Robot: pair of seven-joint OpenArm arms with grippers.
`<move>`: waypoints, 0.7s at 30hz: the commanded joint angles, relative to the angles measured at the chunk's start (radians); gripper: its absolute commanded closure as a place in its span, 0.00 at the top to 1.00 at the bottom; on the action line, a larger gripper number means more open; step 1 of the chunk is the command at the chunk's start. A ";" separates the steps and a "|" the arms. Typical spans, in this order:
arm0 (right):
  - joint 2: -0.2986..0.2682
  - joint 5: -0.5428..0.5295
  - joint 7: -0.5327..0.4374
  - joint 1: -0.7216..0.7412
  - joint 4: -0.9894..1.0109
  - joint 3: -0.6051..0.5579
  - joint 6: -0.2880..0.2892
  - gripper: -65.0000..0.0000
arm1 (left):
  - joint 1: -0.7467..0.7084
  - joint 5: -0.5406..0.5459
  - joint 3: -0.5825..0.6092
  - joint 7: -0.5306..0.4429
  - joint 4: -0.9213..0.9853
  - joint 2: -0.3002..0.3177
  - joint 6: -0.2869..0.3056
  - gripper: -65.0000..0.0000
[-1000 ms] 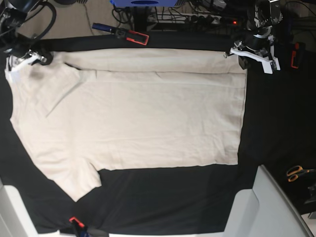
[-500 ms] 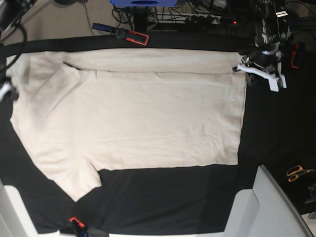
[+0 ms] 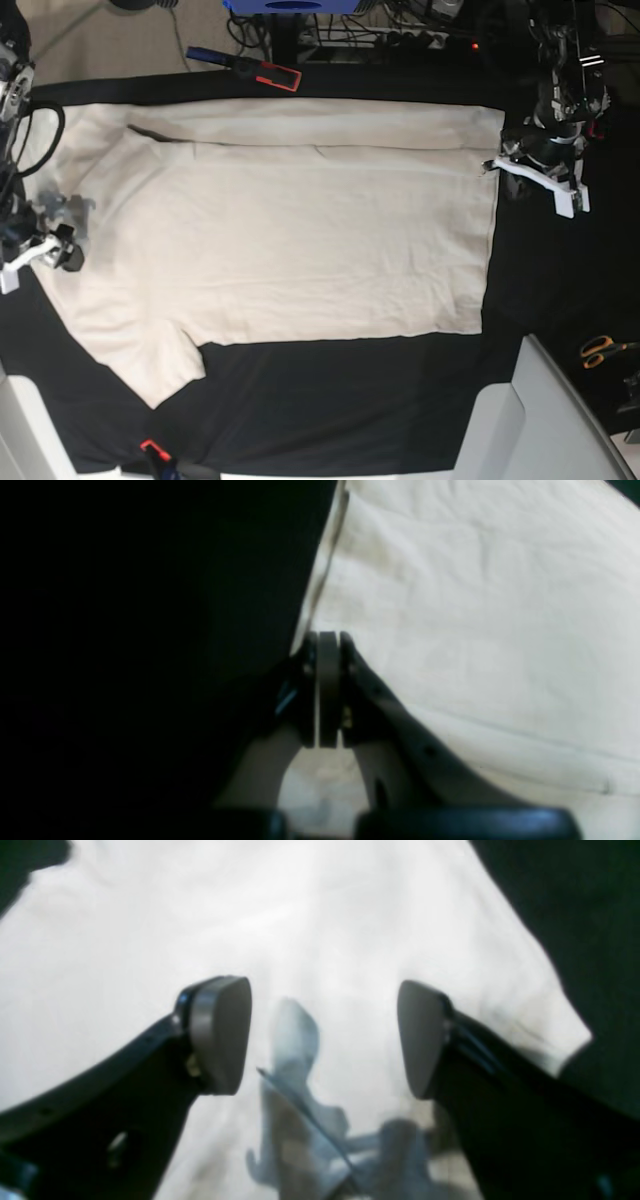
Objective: Fold the T-shirt properly
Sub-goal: 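Grasp the folded edge with both grippers and pull it outward, then move the left gripper along the shirt's side edge and grasp it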
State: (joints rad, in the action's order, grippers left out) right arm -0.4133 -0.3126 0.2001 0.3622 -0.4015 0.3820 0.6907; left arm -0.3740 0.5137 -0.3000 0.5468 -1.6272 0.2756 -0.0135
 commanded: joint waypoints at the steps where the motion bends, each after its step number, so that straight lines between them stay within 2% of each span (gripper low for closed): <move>1: -0.029 0.003 -0.037 0.031 -0.007 0.004 0.007 0.72 | 0.013 -0.002 -0.008 -0.018 -0.012 0.021 0.001 0.00; 8: -0.069 0.069 -0.146 0.059 0.000 -0.004 -0.204 0.84 | 0.069 0.000 -0.008 -0.017 0.110 0.061 0.001 0.00; 10: -0.072 0.102 -0.167 0.059 0.000 -0.004 -0.237 0.85 | 0.073 0.000 -0.008 -0.017 0.129 0.064 0.001 0.00; 21: -0.039 0.200 -0.221 0.057 0.059 -0.004 -0.240 0.85 | 0.102 0.004 -0.009 -0.018 0.112 0.061 0.001 0.00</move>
State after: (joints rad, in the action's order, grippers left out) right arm -0.4282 -0.1101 -0.0051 0.4015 -0.3328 0.3775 0.4458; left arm -0.2768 0.5137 -0.3023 0.5430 -1.4975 0.3210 -0.0151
